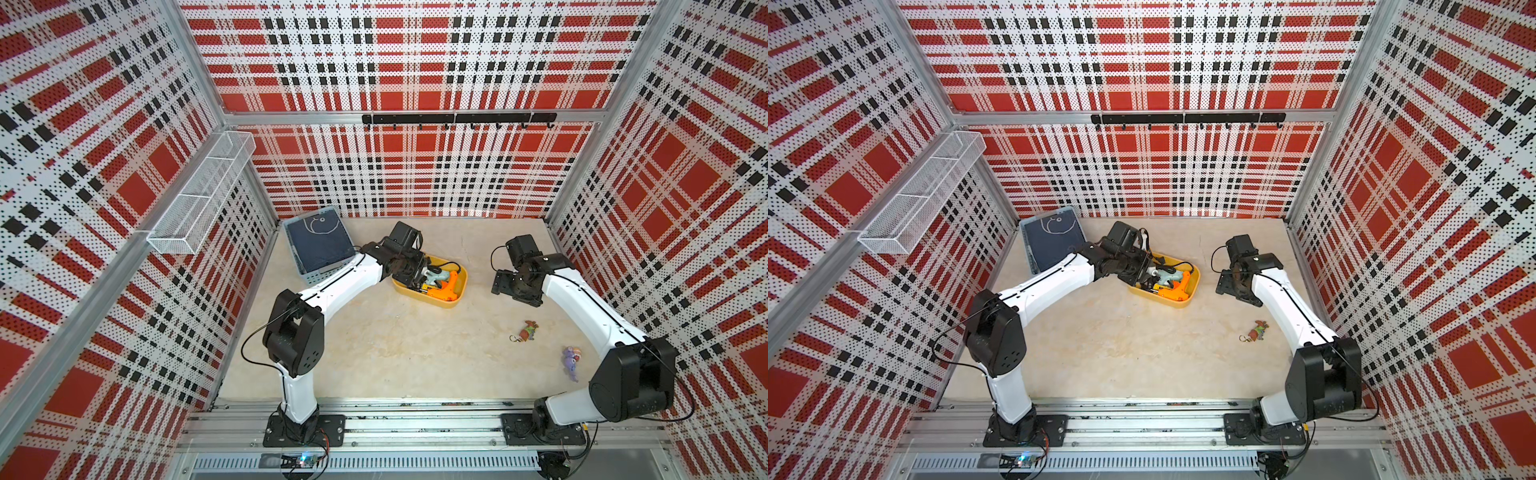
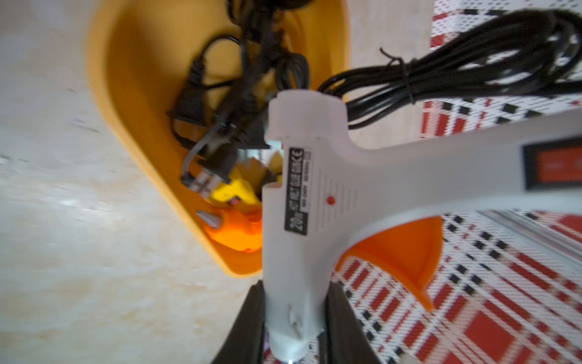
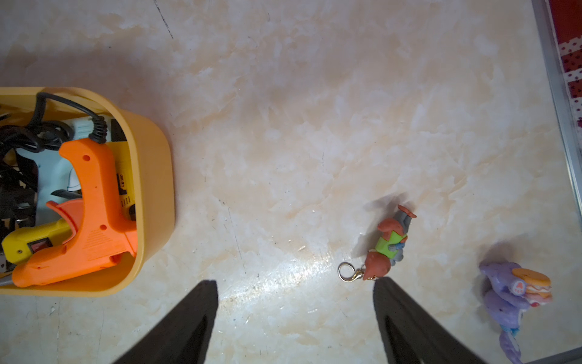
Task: Put the hot melt glue gun into the storage box
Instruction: Place the hot melt adhesive gun in the storage box.
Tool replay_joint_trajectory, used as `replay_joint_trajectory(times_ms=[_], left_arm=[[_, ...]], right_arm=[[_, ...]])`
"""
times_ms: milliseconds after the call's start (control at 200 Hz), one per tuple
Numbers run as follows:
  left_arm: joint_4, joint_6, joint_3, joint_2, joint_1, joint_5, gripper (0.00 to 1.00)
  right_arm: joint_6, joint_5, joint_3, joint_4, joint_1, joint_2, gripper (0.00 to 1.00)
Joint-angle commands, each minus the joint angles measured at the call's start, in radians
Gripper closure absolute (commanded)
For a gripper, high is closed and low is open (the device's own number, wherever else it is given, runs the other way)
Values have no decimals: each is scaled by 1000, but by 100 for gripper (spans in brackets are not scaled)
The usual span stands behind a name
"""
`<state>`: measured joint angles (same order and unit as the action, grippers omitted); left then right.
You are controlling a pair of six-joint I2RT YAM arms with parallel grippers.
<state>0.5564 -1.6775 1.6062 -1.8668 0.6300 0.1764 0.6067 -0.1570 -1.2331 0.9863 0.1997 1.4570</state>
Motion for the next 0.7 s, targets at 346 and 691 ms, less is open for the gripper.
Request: replay_joint_trajectory(times_ms=[346,691], left_arm=[[-120,-416,51,-117,67,24,100],[-212,-549,85,-277,131,112,100]], right_arm=[[-13,15,-12,-8,-14,2,15],[-16,32,-14,-17,-19,8,15]])
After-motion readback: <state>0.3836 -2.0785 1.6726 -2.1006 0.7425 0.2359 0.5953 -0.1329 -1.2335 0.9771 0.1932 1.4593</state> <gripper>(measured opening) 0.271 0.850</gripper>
